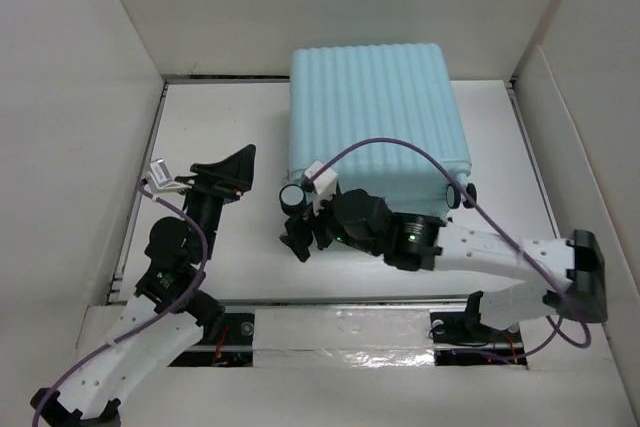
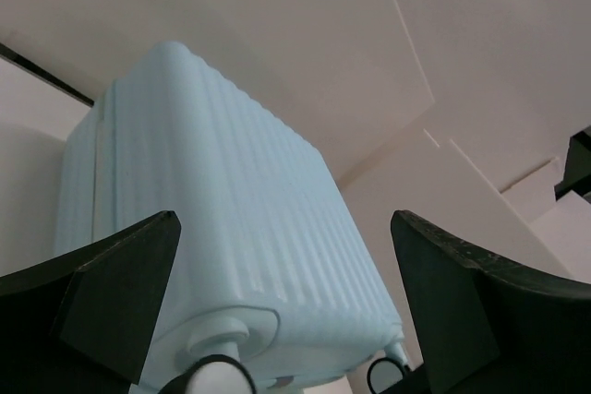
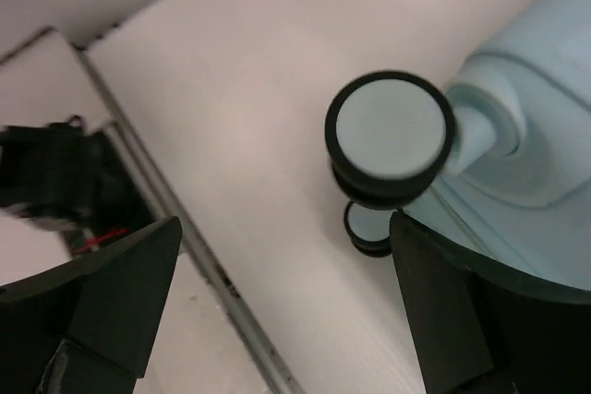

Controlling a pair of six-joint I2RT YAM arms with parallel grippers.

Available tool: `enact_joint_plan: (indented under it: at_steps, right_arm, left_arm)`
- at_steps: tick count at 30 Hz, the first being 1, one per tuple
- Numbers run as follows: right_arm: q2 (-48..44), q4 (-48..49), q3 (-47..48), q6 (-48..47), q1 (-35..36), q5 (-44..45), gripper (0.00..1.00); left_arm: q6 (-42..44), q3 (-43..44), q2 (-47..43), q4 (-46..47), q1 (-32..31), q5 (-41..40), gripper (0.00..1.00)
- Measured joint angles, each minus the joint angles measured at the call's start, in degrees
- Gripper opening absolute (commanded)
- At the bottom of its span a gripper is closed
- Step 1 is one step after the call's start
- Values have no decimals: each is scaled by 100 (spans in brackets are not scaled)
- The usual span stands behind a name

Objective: Pack the luggage

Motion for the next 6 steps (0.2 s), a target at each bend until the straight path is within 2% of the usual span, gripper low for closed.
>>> enact_joint_plan:
  at_steps: [3, 6]
  right_arm:
    - [-1073, 74, -321, -142, 201, 210, 100]
    - [-2382, 127, -695, -219, 129, 949, 100]
  left_arm:
    - [11, 129, -2, -214, -42, 264, 98]
    - [44, 216, -2, -415, -63, 505, 99]
